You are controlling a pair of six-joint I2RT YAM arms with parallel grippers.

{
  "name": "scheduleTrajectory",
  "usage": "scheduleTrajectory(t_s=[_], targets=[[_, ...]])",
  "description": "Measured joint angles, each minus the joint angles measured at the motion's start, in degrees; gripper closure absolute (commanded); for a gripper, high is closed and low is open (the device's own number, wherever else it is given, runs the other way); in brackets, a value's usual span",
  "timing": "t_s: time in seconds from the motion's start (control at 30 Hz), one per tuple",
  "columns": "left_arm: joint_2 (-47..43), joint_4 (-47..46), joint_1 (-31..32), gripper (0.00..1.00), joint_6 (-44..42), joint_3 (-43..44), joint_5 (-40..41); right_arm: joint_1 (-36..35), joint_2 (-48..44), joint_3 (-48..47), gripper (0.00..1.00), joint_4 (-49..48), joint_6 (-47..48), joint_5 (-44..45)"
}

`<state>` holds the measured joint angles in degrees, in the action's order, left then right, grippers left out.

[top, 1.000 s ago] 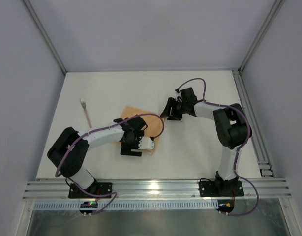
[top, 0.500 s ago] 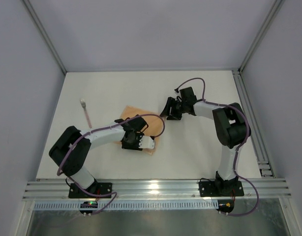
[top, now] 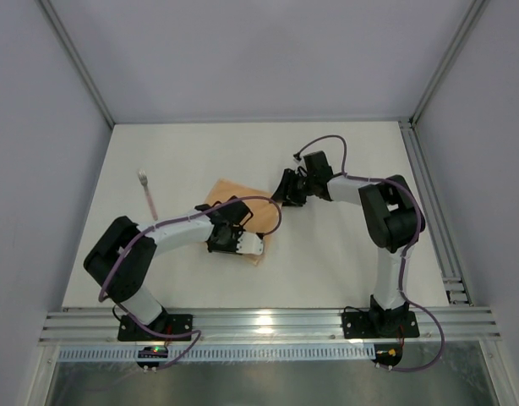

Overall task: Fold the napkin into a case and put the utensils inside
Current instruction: Pick up the upper triangle-folded napkin from the center of the board.

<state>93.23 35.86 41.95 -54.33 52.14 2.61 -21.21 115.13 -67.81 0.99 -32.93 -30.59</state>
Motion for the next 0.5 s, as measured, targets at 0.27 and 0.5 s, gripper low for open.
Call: scheduleTrajectory(t_s=[0.27, 0.5], targets=[[0.0, -1.1, -2.6, 0.69, -1.3, -0.2, 0.3, -0.5, 0.0, 2.9, 0.83, -2.1, -0.9, -0.6], [-1.0, -1.7, -2.9, 0.45, -2.8, -0.8, -0.2, -0.5, -1.6, 5.9, 0.94, -3.6, -3.5, -0.5]])
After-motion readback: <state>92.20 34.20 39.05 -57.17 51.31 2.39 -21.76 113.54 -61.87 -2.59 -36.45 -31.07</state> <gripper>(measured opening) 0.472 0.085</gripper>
